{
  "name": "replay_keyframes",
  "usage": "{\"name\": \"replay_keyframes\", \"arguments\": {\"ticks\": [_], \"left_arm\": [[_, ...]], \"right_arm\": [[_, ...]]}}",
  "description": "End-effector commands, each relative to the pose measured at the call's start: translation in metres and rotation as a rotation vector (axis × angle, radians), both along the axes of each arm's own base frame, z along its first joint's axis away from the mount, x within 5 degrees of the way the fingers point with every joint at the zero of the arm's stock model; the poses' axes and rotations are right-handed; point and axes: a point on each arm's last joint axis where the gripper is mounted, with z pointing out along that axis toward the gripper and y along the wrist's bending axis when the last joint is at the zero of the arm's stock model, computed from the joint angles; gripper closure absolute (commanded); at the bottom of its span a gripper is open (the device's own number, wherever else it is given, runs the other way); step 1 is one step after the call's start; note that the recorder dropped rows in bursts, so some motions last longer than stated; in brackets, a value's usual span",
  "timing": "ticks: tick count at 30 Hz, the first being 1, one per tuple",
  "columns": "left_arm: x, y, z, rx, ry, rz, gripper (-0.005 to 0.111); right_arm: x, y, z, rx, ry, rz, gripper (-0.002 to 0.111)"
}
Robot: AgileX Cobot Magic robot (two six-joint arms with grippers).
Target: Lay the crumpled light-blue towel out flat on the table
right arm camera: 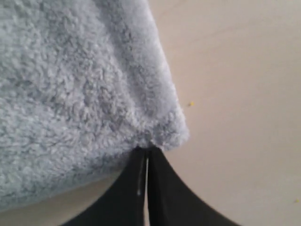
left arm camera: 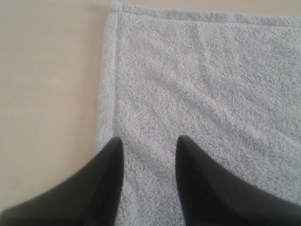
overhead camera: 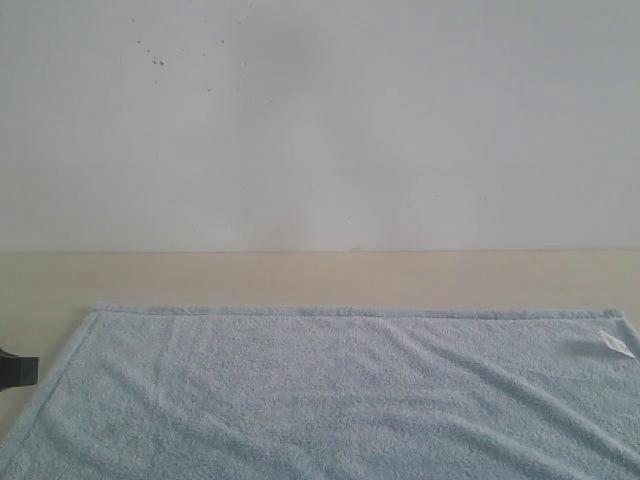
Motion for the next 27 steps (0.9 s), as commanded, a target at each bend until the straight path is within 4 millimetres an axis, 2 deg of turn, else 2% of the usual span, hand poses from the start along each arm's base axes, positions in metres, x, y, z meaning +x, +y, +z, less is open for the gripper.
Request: {"name": "replay_keyframes", "arguments": {"ticks": [1,4,9,14,19,23,27], "left_arm": [[0.0,0.0,0.002,-0.007,-0.006,0.01,0.07],[0.0,-0.005,0.002,-0.045,-0.01,-0.031,0.07],[-0.003,-0.007,0.012,-0.063,-0.049,-0.054,0.07],[-0.016,-0.007,0.042,-0.062,-0.179,-0.056,0.07],[-0.033,-0.008,0.07,-0.098,-0.308,-0.061,0.07],[-0.051,-0.01,0.093,-0.117,-0.421,-0.093,0.07],[-0.066,-0.009,0.108,-0.112,-0.506,-0.089,0.07]], "right_arm": [[0.006,0.001,0.016,-0.01,-0.144,0.022,0.107],[0.013,0.004,0.039,-0.017,-0.335,0.08,0.107],[0.014,0.009,0.065,0.008,-0.516,0.061,0.107],[0.013,0.014,0.089,0.022,-0.673,0.084,0.107],[0.009,0.02,0.105,0.074,-0.776,0.025,0.107],[0.009,0.046,0.126,0.082,-0.909,0.193,0.107],[0.005,0.082,0.16,0.144,-1.115,0.361,0.107]]}}
